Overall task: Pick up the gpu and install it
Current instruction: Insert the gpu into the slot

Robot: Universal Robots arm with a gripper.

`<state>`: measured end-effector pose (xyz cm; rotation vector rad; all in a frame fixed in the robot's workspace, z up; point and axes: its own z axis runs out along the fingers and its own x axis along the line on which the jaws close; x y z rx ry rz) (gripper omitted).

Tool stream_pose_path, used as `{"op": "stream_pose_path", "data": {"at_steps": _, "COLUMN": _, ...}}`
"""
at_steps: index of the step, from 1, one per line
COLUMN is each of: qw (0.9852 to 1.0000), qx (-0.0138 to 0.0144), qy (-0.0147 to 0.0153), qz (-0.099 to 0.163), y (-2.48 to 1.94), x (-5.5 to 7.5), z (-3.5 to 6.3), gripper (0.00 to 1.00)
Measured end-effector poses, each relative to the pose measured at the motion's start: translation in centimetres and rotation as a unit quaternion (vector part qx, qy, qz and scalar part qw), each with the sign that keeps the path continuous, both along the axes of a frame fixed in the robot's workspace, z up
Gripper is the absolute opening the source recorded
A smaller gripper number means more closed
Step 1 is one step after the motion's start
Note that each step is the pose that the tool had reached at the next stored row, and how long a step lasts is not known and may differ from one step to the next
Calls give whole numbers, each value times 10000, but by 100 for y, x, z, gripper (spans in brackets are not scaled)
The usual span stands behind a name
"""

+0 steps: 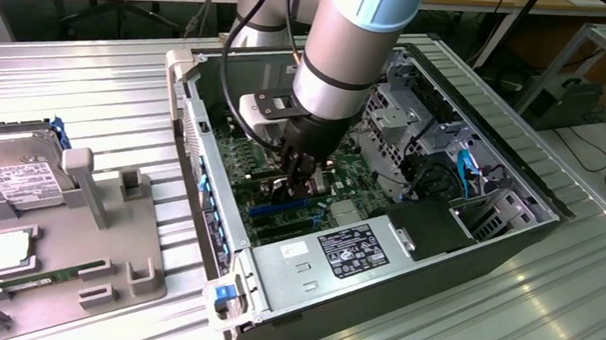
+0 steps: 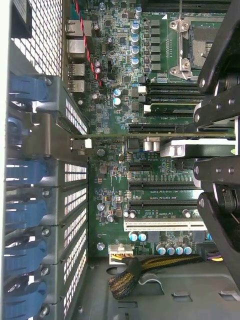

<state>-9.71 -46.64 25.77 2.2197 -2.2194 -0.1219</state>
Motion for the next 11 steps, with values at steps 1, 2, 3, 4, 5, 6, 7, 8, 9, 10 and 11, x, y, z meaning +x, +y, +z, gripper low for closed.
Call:
{"op": "stream_pose_path", "data": {"at_steps": 1, "qw": 10000, "qx": 0, "qy": 0, "qz": 0, "y": 0, "x": 0, "z": 0, "gripper": 28}}
{"op": "stream_pose_path", "data": {"at_steps": 2, "qw": 10000, "qx": 0, "qy": 0, "qz": 0, "y": 0, "x": 0, "z": 0, "gripper": 28}}
{"op": "stream_pose_path", "data": {"at_steps": 3, "qw": 10000, "qx": 1, "qy": -1, "qz": 1, "y": 2, "x": 1, "z": -1, "gripper": 28}}
{"op": "stream_pose_path", "data": {"at_steps": 4, "qw": 10000, "qx": 1, "qy": -1, "qz": 4, "y": 6, "x": 1, "z": -1, "gripper": 28}}
{"op": "stream_pose_path", "data": {"at_steps": 5, "qw": 10000, "qx": 1, "qy": -1, "qz": 9, "y": 9, "x": 1, "z": -1, "gripper": 28}}
{"op": "stream_pose_path", "data": {"at_steps": 6, "qw": 10000, "qx": 1, "qy": -1, "qz": 13, "y": 10, "x": 0, "z": -2, "gripper": 28}}
{"op": "stream_pose_path", "data": {"at_steps": 7, "qw": 10000, "qx": 0, "qy": 0, "qz": 15, "y": 10, "x": 0, "z": -2, "gripper": 28}}
{"op": "stream_pose_path", "data": {"at_steps": 8, "qw": 10000, "qx": 0, "qy": 0, "qz": 15, "y": 10, "x": 0, "z": -2, "gripper": 28}}
{"op": "stream_pose_path", "data": {"at_steps": 9, "qw": 10000, "qx": 0, "qy": 0, "qz": 15, "y": 10, "x": 0, "z": -2, "gripper": 28}}
{"op": "stream_pose_path", "data": {"at_steps": 10, "qw": 10000, "qx": 0, "qy": 0, "qz": 15, "y": 11, "x": 0, "z": -3, "gripper": 28}}
{"op": "stream_pose_path", "data": {"at_steps": 11, "qw": 10000, "qx": 1, "qy": 0, "qz": 15, "y": 11, "x": 0, "z": -10, "gripper": 28}}
